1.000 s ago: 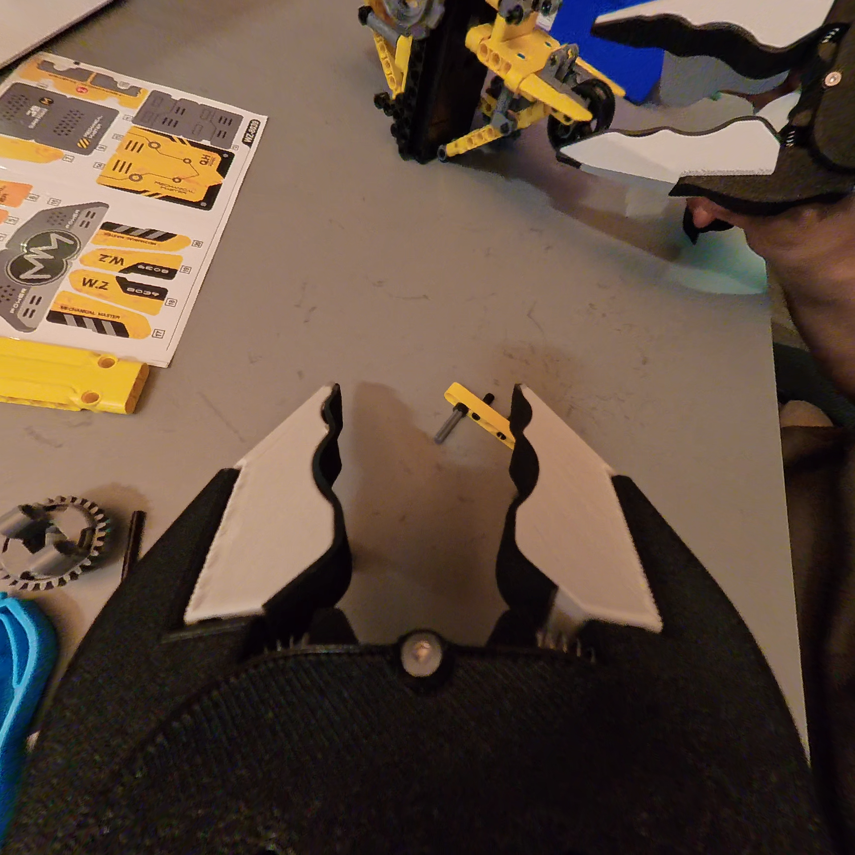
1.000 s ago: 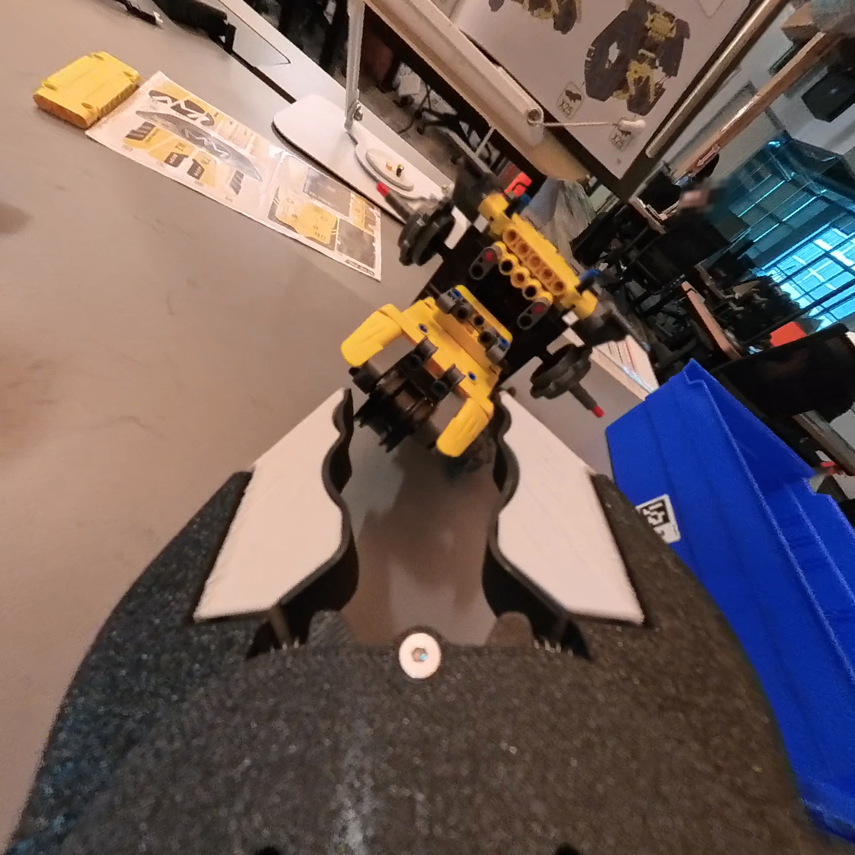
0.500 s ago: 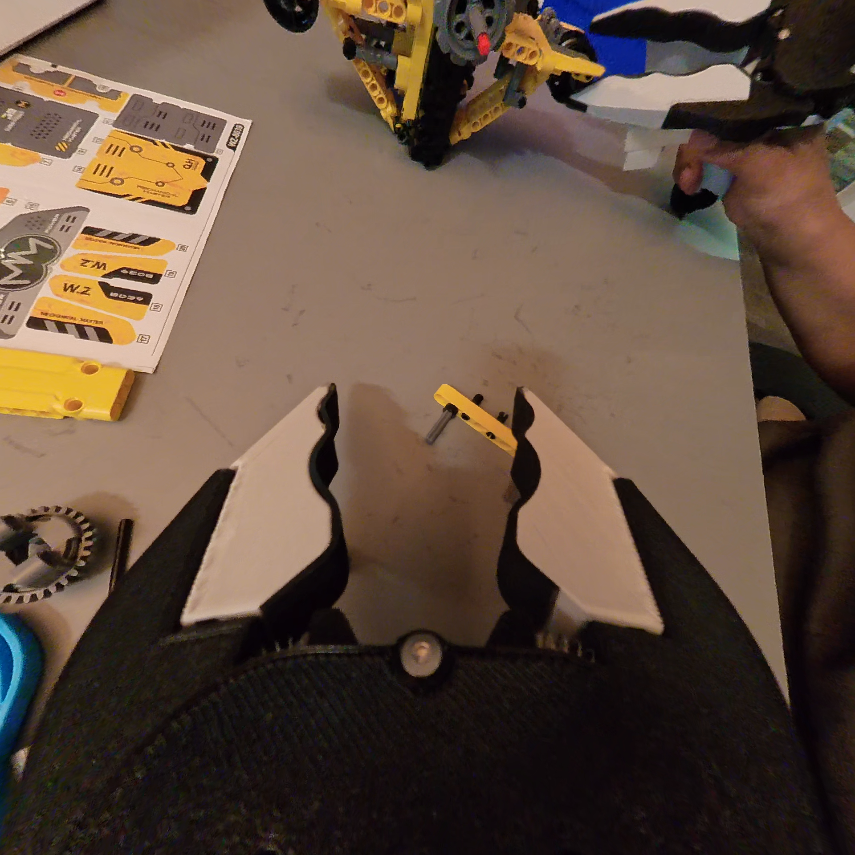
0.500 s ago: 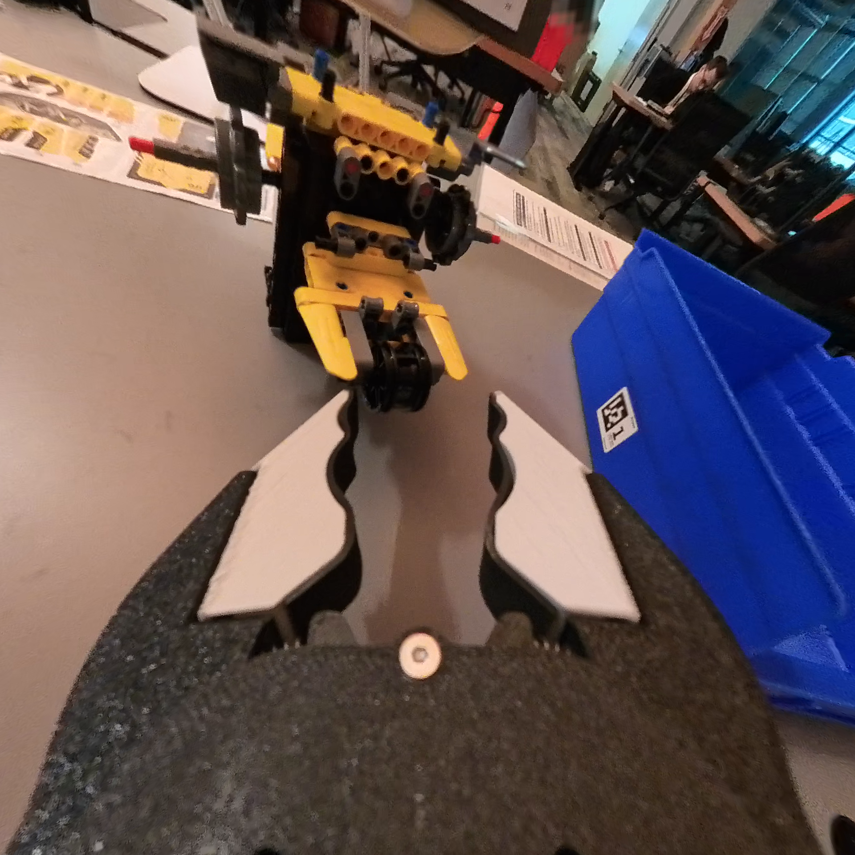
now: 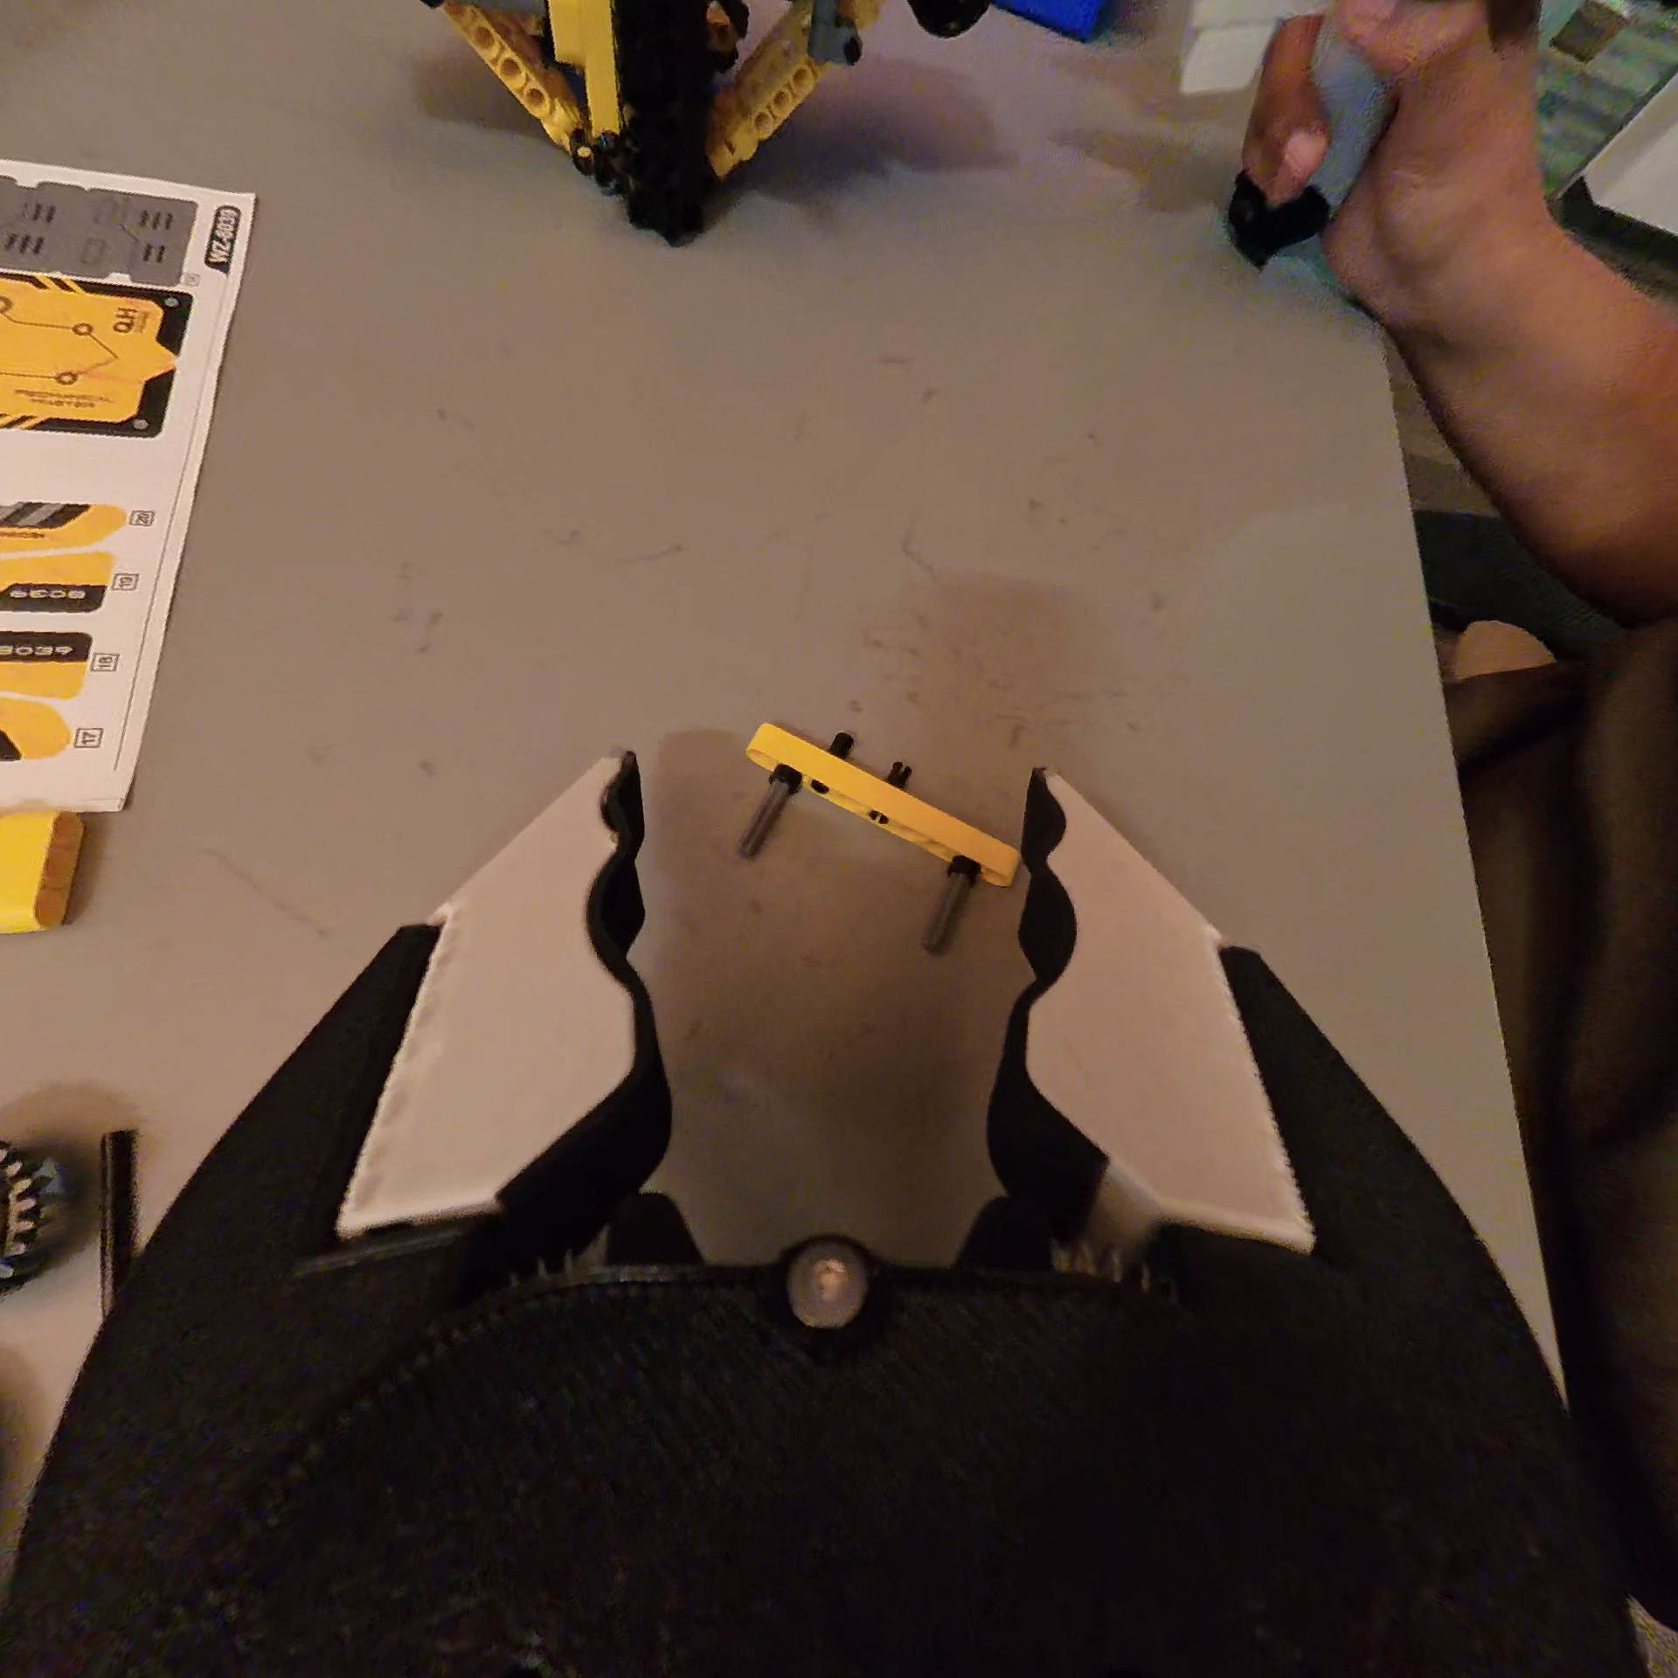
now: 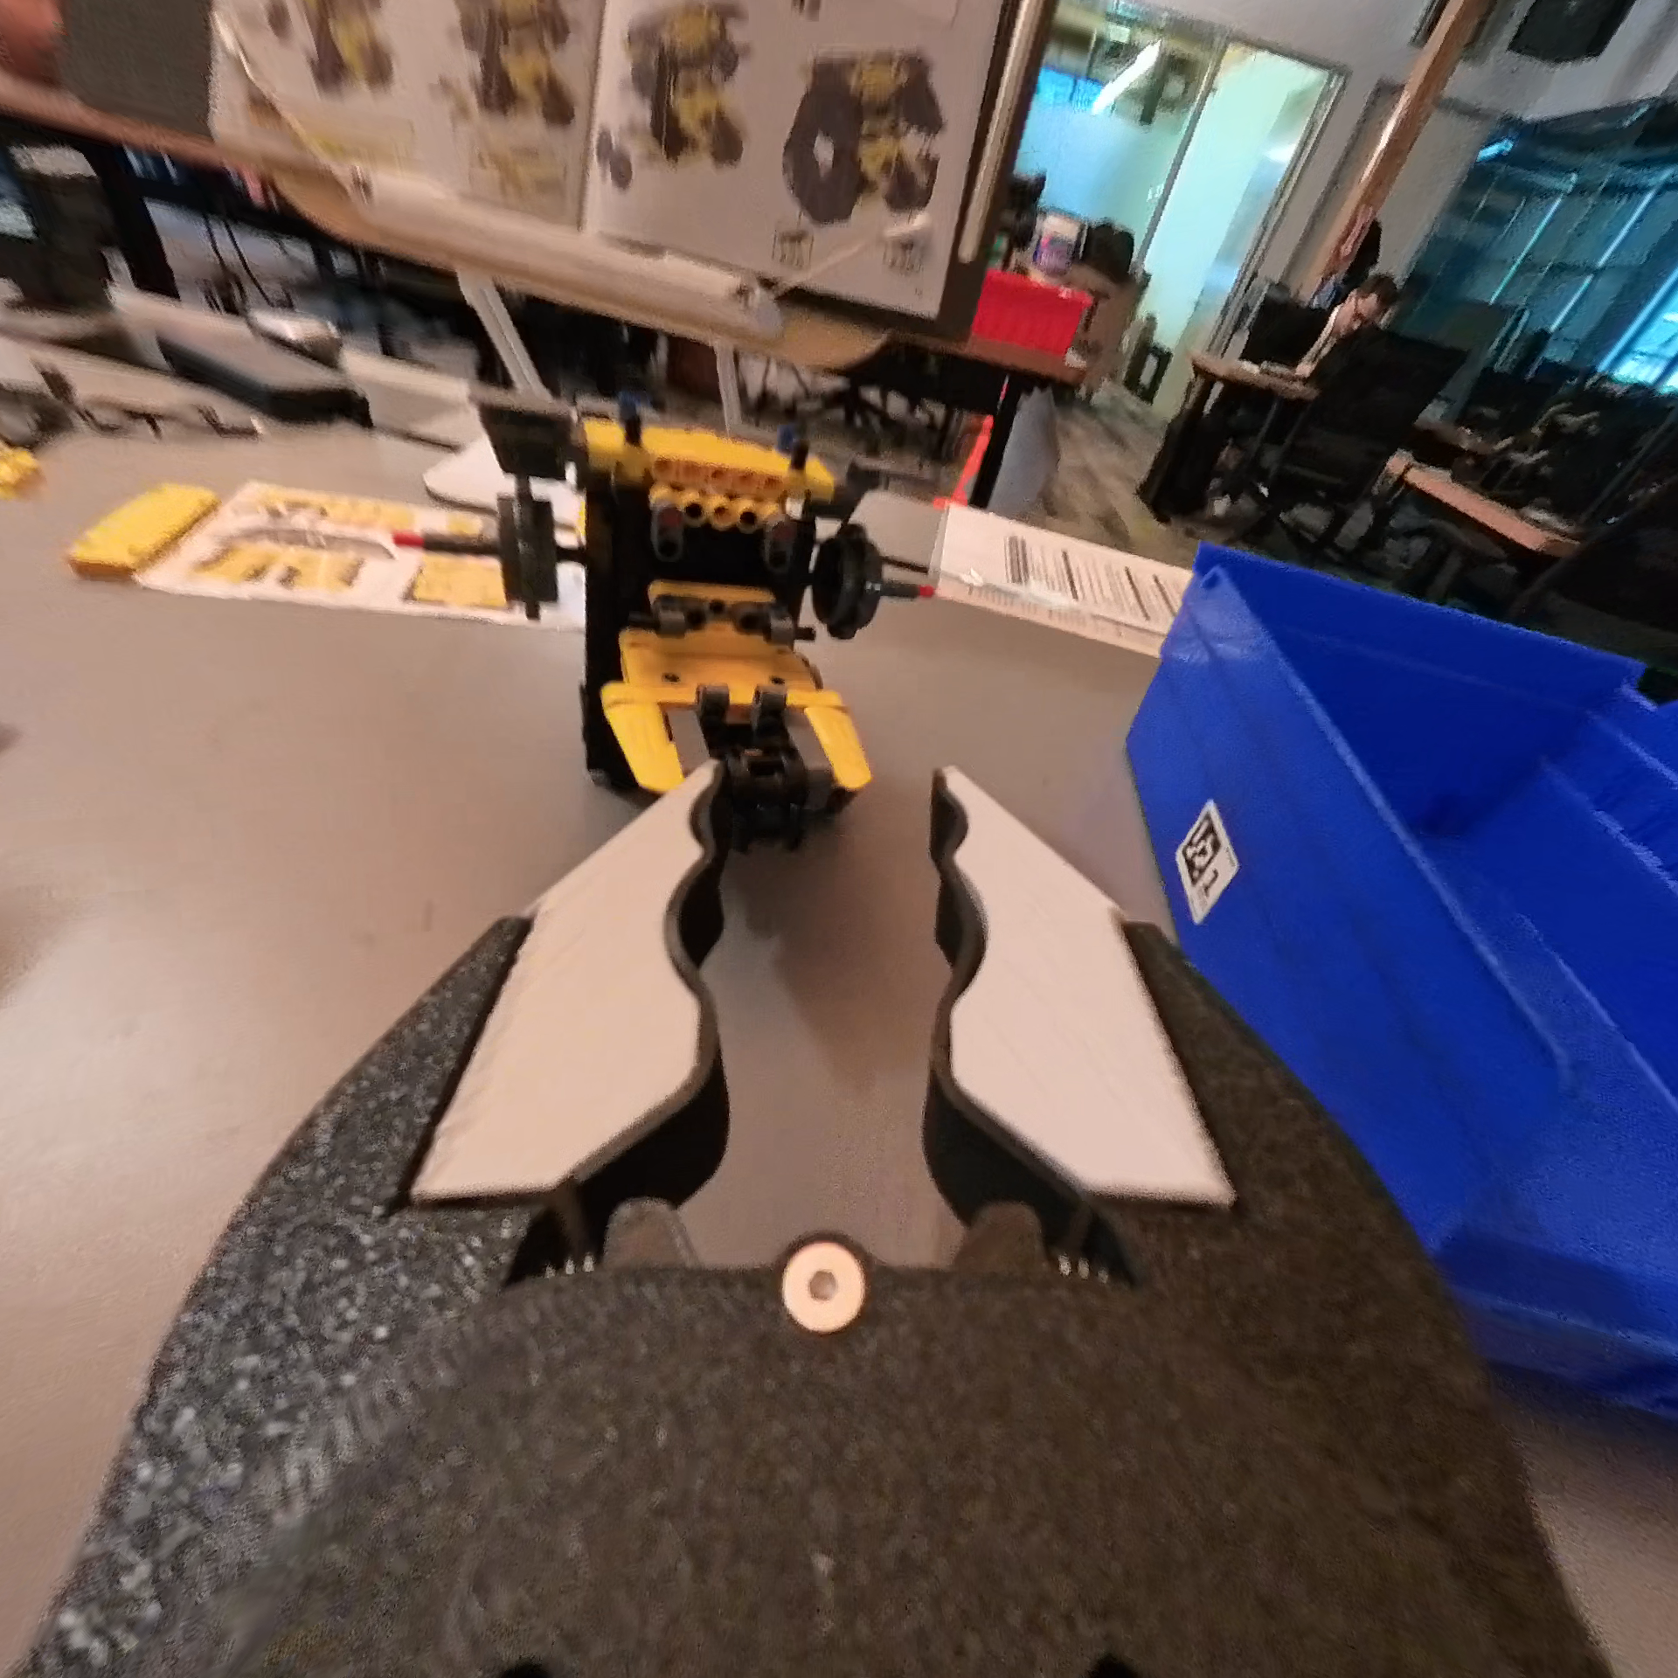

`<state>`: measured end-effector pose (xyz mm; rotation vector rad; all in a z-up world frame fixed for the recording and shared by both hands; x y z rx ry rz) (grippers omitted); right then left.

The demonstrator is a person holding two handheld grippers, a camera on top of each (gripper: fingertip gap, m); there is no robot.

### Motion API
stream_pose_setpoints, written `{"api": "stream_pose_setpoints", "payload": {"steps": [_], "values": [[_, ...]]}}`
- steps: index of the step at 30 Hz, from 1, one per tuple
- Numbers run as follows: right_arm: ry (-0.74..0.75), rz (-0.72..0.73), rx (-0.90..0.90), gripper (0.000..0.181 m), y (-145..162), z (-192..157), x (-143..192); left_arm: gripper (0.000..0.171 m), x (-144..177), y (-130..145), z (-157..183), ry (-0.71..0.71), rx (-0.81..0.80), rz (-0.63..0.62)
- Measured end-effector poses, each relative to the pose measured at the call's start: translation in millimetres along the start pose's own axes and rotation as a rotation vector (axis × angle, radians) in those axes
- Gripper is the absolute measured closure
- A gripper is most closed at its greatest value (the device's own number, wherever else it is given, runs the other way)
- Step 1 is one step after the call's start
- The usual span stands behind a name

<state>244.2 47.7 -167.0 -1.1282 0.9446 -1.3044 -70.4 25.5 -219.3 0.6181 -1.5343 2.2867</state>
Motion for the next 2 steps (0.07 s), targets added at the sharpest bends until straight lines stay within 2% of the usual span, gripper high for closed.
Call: {"api": "stream_pose_setpoints", "payload": {"steps": [2], "values": [[-0.008,0.051,-0.057,0.14,-4.1,5.6,5.9,0.088,-0.5,0.4,-0.4,-0.002,0.003,-0.005]]}}
Point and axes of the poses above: each gripper's, where its closed fingertips meet, x back along the fingers, y out of its underside, z = x × y across the jaws, the point moved 5 cm from there along x, back along the fingers, and after that the axes turned 14 degrees about y, right-handed, at the moved point
